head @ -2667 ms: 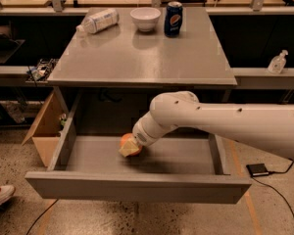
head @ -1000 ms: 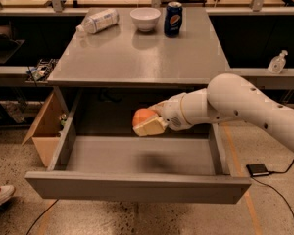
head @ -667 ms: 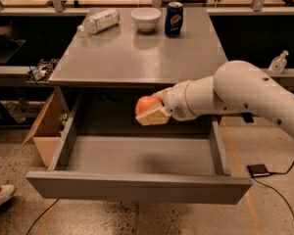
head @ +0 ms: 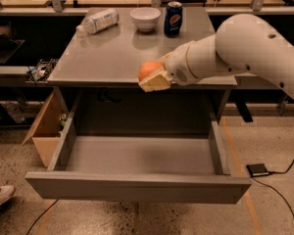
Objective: Pick orange from top drawer and place on counter
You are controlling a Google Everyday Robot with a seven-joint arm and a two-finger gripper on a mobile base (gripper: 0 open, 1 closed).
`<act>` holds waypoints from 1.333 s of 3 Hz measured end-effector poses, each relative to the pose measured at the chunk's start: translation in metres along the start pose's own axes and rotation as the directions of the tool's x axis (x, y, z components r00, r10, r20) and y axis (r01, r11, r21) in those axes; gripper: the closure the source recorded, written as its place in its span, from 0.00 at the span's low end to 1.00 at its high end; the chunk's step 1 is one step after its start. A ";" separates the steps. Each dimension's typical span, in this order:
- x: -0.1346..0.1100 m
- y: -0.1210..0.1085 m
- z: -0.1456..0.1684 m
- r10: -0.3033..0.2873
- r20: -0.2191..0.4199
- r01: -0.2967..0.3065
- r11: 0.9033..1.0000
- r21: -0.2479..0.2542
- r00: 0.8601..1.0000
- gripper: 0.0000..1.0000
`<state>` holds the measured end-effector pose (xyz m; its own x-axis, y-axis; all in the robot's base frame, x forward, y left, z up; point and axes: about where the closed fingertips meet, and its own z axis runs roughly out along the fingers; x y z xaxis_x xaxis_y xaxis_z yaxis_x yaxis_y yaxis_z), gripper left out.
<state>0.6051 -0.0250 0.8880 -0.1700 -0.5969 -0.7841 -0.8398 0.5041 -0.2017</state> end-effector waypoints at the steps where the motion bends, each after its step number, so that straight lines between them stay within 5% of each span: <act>1: -0.021 -0.041 0.004 0.027 -0.007 -0.026 0.999 0.038 1.000 1.00; 4: -0.041 -0.109 0.079 0.122 -0.071 -0.119 0.992 0.045 0.990 1.00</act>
Offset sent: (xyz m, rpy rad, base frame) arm 0.1205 0.0120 0.0408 -0.0037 0.0545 -0.1119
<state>0.7440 -0.0062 0.8961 -0.3068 -0.5739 -0.7593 -0.7898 0.5987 -0.1333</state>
